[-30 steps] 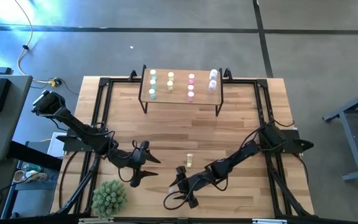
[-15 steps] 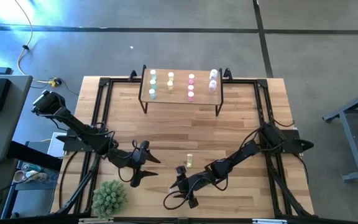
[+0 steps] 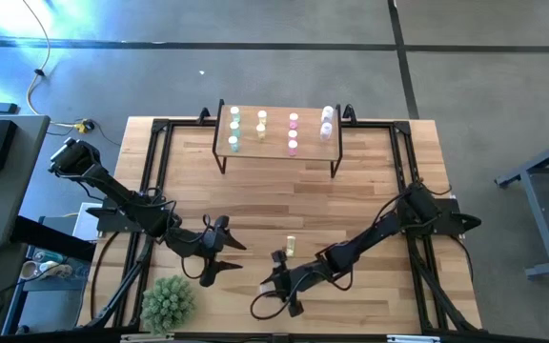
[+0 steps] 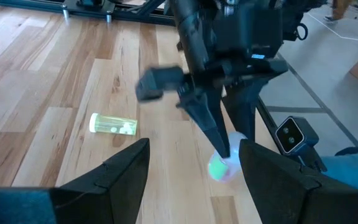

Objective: Pick and place medicine bottles onto shelf by color
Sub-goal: Put the white pill bottle on the shelf aligned with the other white pill bottles

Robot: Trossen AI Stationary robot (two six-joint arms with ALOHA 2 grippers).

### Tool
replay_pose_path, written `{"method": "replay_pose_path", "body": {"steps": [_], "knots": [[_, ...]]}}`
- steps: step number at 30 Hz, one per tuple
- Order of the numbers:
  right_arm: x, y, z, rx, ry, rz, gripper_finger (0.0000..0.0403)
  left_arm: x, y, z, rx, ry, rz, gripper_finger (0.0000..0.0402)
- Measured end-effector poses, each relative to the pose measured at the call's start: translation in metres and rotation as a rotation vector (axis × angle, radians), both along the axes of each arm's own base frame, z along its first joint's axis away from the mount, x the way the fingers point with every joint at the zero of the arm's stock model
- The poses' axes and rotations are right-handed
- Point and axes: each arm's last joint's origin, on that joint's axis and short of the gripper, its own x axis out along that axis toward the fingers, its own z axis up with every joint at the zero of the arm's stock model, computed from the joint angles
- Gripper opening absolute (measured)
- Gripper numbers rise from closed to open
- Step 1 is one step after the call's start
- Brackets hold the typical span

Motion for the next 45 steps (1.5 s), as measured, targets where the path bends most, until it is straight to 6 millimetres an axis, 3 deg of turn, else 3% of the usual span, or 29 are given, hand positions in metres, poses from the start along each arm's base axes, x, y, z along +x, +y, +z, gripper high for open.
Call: {"method": "replay_pose_path", "body": {"steps": [11,23,37,45], "knots": [[-0.02,-0.023,0.067,-0.243,-0.08,-0.252,0.0127,0.0,0.0,0.0,0.027,-0.004,-0.007,0.0239],[-0.054,-0.064,0.135,-0.425,-0.116,-0.527,0.0128,0.001,0.001,0.001,0.076,-0.019,-0.015,0.0239],[-0.102,-0.147,0.18,-0.542,0.037,-0.778,0.0128,0.015,0.043,0.009,0.191,-0.063,0.143,0.0239],[-0.142,-0.189,0.203,-0.533,0.084,-0.894,0.0128,0.019,0.062,0.009,0.201,-0.057,0.215,0.0239]]}}
